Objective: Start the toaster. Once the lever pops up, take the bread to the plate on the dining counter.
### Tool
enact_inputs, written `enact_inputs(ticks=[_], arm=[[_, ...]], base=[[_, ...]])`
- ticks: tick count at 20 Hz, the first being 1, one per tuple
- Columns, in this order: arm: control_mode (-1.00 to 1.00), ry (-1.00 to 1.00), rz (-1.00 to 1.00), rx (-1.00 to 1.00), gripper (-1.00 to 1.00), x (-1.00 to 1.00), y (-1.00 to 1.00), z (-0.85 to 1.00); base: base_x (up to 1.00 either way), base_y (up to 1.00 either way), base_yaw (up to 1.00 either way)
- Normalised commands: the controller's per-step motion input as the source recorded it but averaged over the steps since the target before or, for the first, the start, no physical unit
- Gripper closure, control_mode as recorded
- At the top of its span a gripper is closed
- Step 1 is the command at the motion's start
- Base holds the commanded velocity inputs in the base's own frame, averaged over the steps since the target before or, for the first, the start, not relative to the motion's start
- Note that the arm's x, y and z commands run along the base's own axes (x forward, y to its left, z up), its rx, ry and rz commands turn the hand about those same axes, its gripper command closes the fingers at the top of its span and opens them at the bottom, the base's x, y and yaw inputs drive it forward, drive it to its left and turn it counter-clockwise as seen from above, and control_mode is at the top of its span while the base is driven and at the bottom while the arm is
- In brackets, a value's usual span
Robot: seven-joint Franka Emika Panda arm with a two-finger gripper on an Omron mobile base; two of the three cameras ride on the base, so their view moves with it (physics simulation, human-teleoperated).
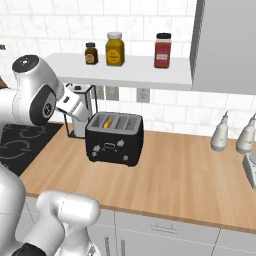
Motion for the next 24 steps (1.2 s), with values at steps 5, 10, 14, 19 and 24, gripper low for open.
enact_inputs(ticks=[5, 10, 14, 19, 24], arm=[[-1.0, 0.0, 0.0, 0.0, -1.0, 0.0, 0.0, 0.0], [-1.0, 0.0, 0.0, 0.0, -1.0, 0.0, 0.0, 0.0], [-1.0, 0.0, 0.0, 0.0, -1.0, 0.0, 0.0, 0.0], [-1.0, 0.0, 0.0, 0.0, -1.0, 0.0, 0.0, 0.0], [-1.0, 0.0, 0.0, 0.0, -1.0, 0.0, 0.0, 0.0]], base=[[0.0, 0.0, 0.0], [0.0, 0.0, 0.0], [0.0, 0.0, 0.0], [0.0, 0.0, 0.0], [0.0, 0.0, 0.0]])
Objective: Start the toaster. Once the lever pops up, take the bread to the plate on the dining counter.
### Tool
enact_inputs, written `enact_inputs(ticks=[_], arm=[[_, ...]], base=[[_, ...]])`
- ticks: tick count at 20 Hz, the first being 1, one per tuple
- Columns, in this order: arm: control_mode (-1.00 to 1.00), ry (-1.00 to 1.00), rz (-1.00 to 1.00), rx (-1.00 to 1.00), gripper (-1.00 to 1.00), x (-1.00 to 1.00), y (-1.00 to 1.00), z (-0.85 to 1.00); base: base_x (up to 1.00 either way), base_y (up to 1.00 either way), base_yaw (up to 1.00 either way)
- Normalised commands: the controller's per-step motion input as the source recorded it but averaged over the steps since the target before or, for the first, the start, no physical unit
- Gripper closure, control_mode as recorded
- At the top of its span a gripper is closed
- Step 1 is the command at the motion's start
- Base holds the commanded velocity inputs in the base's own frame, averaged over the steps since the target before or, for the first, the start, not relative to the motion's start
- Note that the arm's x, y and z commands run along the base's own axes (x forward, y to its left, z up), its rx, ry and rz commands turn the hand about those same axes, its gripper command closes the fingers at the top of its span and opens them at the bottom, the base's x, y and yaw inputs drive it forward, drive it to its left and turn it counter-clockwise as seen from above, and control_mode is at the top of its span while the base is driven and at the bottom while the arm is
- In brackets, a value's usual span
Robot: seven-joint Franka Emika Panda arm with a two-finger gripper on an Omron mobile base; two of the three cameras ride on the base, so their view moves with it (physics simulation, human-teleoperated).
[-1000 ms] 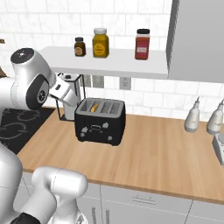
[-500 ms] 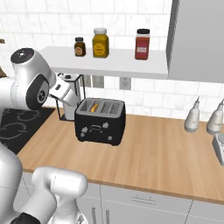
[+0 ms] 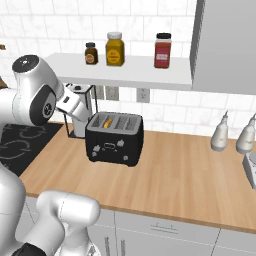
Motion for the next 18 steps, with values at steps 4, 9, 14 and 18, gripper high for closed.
enact_inputs(ticks=[4, 9, 14, 18], arm=[[-1.0, 0.0, 0.0, 0.0, -1.0, 0.0, 0.0, 0.0], [-1.0, 0.0, 0.0, 0.0, -1.0, 0.0, 0.0, 0.0], [-1.0, 0.0, 0.0, 0.0, -1.0, 0.0, 0.0, 0.0], [-1.0, 0.0, 0.0, 0.0, -1.0, 0.0, 0.0, 0.0]], base=[[0.0, 0.0, 0.0], [0.0, 0.0, 0.0], [0.0, 0.0, 0.0], [0.0, 0.0, 0.0]])
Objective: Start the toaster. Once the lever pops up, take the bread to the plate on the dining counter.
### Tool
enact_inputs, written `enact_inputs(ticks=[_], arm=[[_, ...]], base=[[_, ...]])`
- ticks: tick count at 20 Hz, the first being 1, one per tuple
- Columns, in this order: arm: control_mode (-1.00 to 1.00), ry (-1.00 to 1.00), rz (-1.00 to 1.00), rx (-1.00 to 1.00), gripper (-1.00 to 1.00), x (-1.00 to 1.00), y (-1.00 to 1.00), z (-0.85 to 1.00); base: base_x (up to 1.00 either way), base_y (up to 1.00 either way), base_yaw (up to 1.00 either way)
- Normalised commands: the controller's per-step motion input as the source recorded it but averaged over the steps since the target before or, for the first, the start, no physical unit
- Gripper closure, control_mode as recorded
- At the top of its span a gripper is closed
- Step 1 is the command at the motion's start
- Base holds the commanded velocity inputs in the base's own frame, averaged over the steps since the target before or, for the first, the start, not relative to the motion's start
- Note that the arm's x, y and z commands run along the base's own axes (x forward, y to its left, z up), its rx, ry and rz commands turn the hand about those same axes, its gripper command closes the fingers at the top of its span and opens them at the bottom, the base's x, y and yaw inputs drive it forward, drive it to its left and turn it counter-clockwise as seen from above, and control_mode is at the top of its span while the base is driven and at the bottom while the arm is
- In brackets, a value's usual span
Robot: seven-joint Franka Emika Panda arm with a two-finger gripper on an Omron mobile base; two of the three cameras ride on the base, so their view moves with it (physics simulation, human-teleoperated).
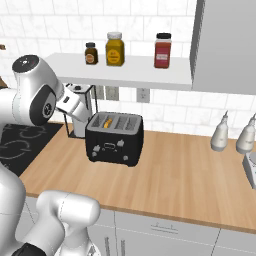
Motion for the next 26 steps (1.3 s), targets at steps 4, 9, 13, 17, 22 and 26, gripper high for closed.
enact_inputs(ticks=[4, 9, 13, 17, 22, 26], arm=[[-1.0, 0.0, 0.0, 0.0, -1.0, 0.0, 0.0, 0.0], [-1.0, 0.0, 0.0, 0.0, -1.0, 0.0, 0.0, 0.0], [-1.0, 0.0, 0.0, 0.0, -1.0, 0.0, 0.0, 0.0], [-1.0, 0.0, 0.0, 0.0, -1.0, 0.0, 0.0, 0.0], [-1.0, 0.0, 0.0, 0.0, -1.0, 0.0, 0.0, 0.0], [-1.0, 0.0, 0.0, 0.0, -1.0, 0.0, 0.0, 0.0]], base=[[0.0, 0.0, 0.0], [0.0, 0.0, 0.0], [0.0, 0.0, 0.0], [0.0, 0.0, 0.0], [0.0, 0.0, 0.0], [0.0, 0.0, 0.0]])
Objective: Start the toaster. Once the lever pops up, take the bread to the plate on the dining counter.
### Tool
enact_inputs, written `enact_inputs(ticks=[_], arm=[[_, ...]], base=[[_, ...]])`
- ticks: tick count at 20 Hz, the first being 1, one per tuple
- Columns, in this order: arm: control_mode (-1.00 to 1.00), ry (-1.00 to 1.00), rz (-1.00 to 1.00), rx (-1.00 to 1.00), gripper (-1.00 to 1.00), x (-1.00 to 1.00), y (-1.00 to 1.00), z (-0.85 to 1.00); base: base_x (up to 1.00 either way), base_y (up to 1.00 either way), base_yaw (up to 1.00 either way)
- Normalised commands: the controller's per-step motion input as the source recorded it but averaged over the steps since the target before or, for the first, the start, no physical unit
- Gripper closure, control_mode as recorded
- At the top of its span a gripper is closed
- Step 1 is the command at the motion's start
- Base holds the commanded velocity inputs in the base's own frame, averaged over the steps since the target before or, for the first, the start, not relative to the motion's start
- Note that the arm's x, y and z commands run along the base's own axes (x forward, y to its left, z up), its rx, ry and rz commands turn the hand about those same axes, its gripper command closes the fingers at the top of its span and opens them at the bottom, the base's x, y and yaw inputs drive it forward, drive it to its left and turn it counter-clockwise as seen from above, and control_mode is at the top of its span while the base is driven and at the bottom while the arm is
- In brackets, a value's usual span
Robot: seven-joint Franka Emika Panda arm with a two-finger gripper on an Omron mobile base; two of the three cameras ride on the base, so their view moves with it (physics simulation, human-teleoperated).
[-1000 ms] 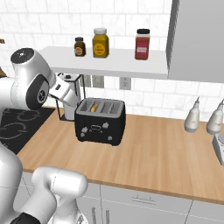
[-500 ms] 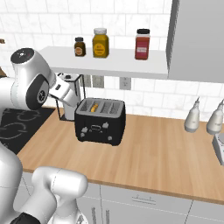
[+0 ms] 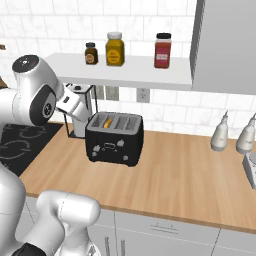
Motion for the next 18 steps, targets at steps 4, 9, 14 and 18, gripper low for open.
enact_inputs(ticks=[4, 9, 14, 18], arm=[[-1.0, 0.0, 0.0, 0.0, -1.0, 0.0, 0.0, 0.0], [-1.0, 0.0, 0.0, 0.0, -1.0, 0.0, 0.0, 0.0], [-1.0, 0.0, 0.0, 0.0, -1.0, 0.0, 0.0, 0.0], [-1.0, 0.0, 0.0, 0.0, -1.0, 0.0, 0.0, 0.0]], base=[[0.0, 0.0, 0.0], [0.0, 0.0, 0.0], [0.0, 0.0, 0.0], [0.0, 0.0, 0.0]])
